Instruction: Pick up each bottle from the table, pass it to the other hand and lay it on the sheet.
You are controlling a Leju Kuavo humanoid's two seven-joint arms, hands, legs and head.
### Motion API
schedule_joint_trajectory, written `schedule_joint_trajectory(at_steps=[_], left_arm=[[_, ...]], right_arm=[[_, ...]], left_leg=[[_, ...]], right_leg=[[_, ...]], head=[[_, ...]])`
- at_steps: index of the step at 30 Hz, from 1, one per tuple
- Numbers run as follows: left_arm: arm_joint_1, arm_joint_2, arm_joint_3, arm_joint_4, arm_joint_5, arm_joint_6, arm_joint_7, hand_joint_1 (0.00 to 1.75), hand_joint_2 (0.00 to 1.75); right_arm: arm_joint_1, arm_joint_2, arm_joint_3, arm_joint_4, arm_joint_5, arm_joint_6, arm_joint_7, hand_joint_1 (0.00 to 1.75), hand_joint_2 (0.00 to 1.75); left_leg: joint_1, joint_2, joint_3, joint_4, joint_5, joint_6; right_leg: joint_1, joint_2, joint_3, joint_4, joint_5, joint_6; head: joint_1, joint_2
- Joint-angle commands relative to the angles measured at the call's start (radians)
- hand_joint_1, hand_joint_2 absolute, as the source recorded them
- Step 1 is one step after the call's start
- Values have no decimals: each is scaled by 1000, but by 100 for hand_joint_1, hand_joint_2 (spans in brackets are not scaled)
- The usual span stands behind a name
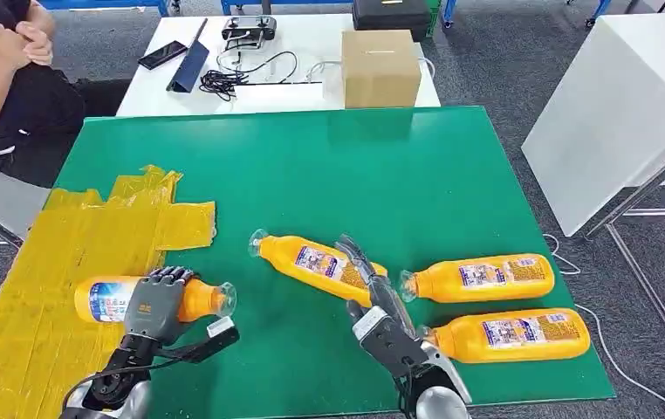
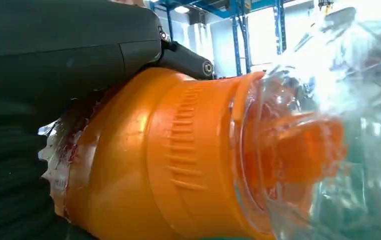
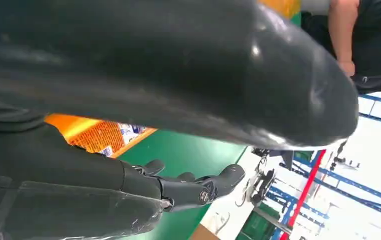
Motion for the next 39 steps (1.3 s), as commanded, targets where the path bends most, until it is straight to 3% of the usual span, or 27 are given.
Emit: schedule_joint_trajectory(at_steps=[1, 2, 3, 4, 22, 23, 28, 31, 32, 33, 34, 36, 39], left_arm=[[-56, 20, -17, 127, -26, 7, 25, 175, 175], [-64, 20, -10, 138, -51, -6, 53, 175, 175], [-67, 19, -4, 138, -67, 5, 73, 0, 175], [-79, 16, -3, 152, -102, -35, 119, 0, 0], [-73, 17, 13, 137, -139, -10, 157, 0, 0], [-71, 16, 16, 131, -142, -12, 162, 0, 0], [-41, 3, 37, 61, -98, 5, 151, 0, 0], [5, -54, 93, -46, -8, 178, 144, 0, 0], [59, -179, 247, -243, 102, 178, -38, 0, 0], [71, -264, 345, -283, 159, 178, -147, 0, 0], [71, -309, 387, -294, 225, 178, -212, 0, 0], [103, -314, 267, -346, 788, 177, -408, 0, 0], [113, -315, 252, -356, 794, 178, -410, 0, 0]], right_arm=[[-44, -7, 22, 58, 1, 3, 9, 0, 0], [-43, -7, 21, 59, 5, 4, 15, 0, 0], [-43, -9, 22, 59, 8, 5, 18, 0, 0], [-39, -9, 20, 56, 18, 3, 27, 0, 0], [-38, -16, 23, 75, 57, -1, 75, 0, 0], [-37, -17, 23, 74, 81, -15, 85, 0, 175], [-36, -12, 6, 90, 164, -43, 157, 0, 175], [-20, -15, -2, 86, 164, -42, 157, 0, 175], [-6, -16, -6, 84, 173, -53, 155, 0, 175], [2, -15, -10, 86, 180, -61, 156, 0, 175], [9, -11, -15, 85, 188, -67, 159, 0, 175], [34, -7, -34, 87, 241, -85, 187, 0, 175], [37, -8, -37, 88, 243, -86, 186, 0, 175]], left_leg=[[1, 2, 3, -1, 0, -1], [1, 1, 2, -1, 0, -1], [1, 1, 2, -1, 0, -1], [1, 1, 3, -1, 0, -1], [1, 1, 2, -1, 0, -1], [1, 1, 2, 0, 0, -1], [1, 1, 2, 0, 0, -1], [1, 1, 2, 0, -1, 0], [1, 1, 1, 0, -1, 0], [1, 0, 1, 1, -1, 0], [1, -1, -1, 2, -1, 0], [1, -1, 0, 2, -2, 1], [0, -1, 1, 1, -1, 1]], right_leg=[[1, 1, 4, -2, 1, 0], [1, 1, 3, -2, 1, 0], [1, 0, 2, -1, 0, 0], [1, 0, 3, -2, 0, 0], [1, 0, 2, -1, 0, 0], [1, 0, 2, -1, 0, 0], [1, 1, 2, -1, 0, 0], [1, 1, 2, -1, 0, 1], [1, 0, 2, -2, 0, 1], [1, 0, 2, -1, -1, 1], [1, -1, 1, -1, 0, 1], [2, -2, 2, -1, -1, 2], [0, -2, 2, -2, -1, 2]], head=[[0, 0], [0, 0], [0, 0], [-1, 0], [0, 0], [0, 0], [0, 0], [0, 0], [0, 0], [0, 0], [0, 0], [-1, 0], [0, 0]])
